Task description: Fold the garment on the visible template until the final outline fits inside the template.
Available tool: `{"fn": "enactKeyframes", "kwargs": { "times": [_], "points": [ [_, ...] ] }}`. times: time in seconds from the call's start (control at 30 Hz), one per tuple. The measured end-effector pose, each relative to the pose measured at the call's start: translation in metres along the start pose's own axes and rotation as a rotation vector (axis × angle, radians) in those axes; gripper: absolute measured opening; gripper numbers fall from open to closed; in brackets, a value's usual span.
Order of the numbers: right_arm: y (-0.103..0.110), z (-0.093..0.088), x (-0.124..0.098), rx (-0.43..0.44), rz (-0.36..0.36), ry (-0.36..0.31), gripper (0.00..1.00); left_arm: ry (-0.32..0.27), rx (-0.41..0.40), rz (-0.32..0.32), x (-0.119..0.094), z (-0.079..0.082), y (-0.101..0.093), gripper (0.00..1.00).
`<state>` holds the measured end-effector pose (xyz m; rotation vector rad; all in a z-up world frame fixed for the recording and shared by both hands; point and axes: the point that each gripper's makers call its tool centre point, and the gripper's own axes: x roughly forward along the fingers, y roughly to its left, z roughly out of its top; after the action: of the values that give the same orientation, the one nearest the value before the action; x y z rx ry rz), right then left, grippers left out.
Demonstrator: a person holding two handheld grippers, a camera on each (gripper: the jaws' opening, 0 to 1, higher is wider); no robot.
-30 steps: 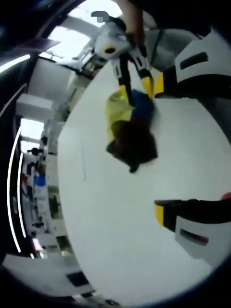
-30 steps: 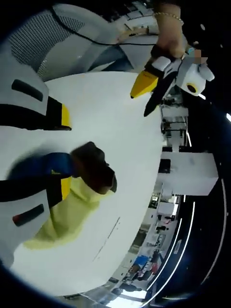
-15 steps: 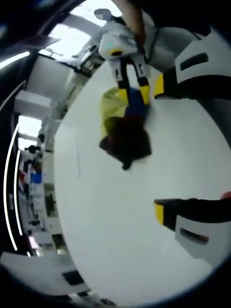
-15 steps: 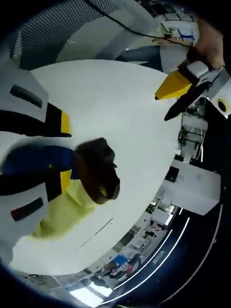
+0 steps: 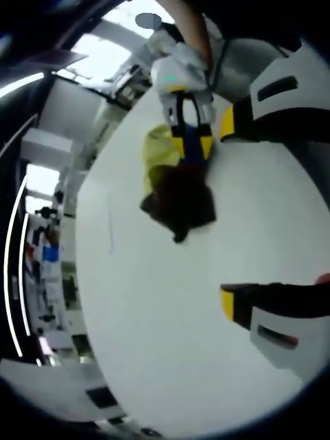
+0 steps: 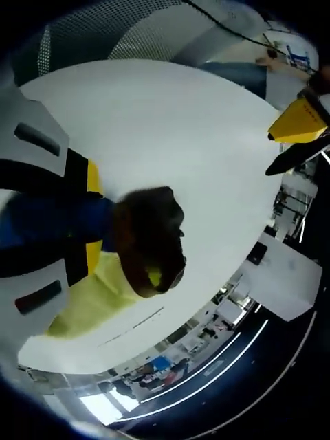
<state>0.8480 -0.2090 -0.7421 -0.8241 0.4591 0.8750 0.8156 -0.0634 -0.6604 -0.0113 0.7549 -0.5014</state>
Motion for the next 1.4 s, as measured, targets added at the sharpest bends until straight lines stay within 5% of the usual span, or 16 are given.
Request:
{"fn": "enactKeyframes", "kwargs": {
  "times": [0.4, 0.7, 1.07, 1.4],
  "points": [
    [-0.006, -0.007, -0.003, 0.061, 0.012, 0.007, 0.02, 0.004, -0.001, -0.005, 0.006, 0.002, -0.003, 0.79],
    [-0.015, 0.0, -0.024, 0.1, -0.002, -0.041, 0.01, 0.003, 0.018, -0.03, 0.015, 0.008, -0.013, 0.79],
    [-0.028, 0.003, -0.065, 0.112, -0.016, -0.095, 0.01, 0.015, 0.119, -0.1, 0.035, 0.015, -0.036, 0.77],
    [-0.046, 0.003, -0.093, 0.159, -0.06, -0.122, 0.01, 0.004, 0.325, -0.13, 0.059, 0.023, -0.048, 0.66]
  ]
}}
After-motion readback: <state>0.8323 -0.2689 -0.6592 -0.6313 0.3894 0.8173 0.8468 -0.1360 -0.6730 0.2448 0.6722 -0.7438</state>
